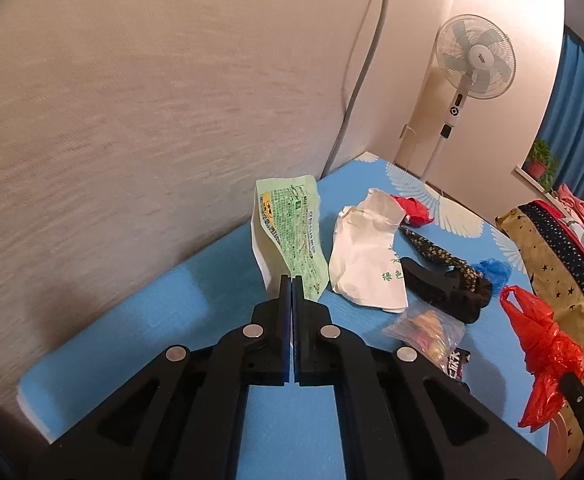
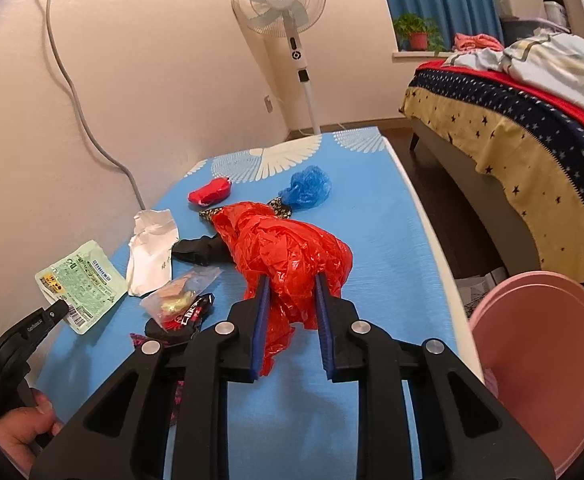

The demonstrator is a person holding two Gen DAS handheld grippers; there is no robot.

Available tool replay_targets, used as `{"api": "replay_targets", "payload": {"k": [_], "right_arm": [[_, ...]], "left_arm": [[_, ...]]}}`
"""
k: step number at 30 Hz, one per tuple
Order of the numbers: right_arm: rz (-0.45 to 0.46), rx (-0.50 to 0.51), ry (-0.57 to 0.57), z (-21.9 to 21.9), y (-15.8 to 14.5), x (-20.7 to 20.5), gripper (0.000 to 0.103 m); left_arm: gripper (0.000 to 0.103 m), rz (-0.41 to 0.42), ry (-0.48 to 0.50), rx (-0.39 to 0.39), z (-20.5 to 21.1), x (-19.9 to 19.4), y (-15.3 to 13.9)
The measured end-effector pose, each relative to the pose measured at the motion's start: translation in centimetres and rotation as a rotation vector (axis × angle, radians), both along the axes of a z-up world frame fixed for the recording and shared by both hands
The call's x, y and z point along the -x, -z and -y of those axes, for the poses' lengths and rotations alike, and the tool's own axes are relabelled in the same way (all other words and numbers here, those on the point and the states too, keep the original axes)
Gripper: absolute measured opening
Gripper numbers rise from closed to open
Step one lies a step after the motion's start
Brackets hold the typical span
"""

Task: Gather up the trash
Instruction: 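Grasp the red plastic bag with the right gripper while the left grasps the green wrapper, then carry the red bag and green wrapper to the pink bin and release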

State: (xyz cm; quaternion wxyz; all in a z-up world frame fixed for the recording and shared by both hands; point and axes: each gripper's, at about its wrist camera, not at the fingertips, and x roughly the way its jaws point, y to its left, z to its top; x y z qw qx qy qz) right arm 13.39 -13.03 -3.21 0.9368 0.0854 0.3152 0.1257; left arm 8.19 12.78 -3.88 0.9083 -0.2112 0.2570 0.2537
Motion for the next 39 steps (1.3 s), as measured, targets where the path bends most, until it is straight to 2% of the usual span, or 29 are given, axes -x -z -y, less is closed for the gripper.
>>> {"api": "replay_targets", "payload": {"k": [14,25,39], "right_arm": [[0.083,0.012,0.057,3.1,-3.4,4.6,0.022],[0.136,0.019,0.114,5.6,-5.6,7.2,0.022],[0.165,0.035,0.200,9.0,-6.8,9.0,0.022]], "left_arm": [[0.000,0.053,0.084,-0.066,3.1,3.6,-3.3],[0.000,0.086,0.228,-0.119,7.0,5.4,-5.2],[0.000,0.117,0.398,-0.137,11.8,5.0,-5.8]]}}
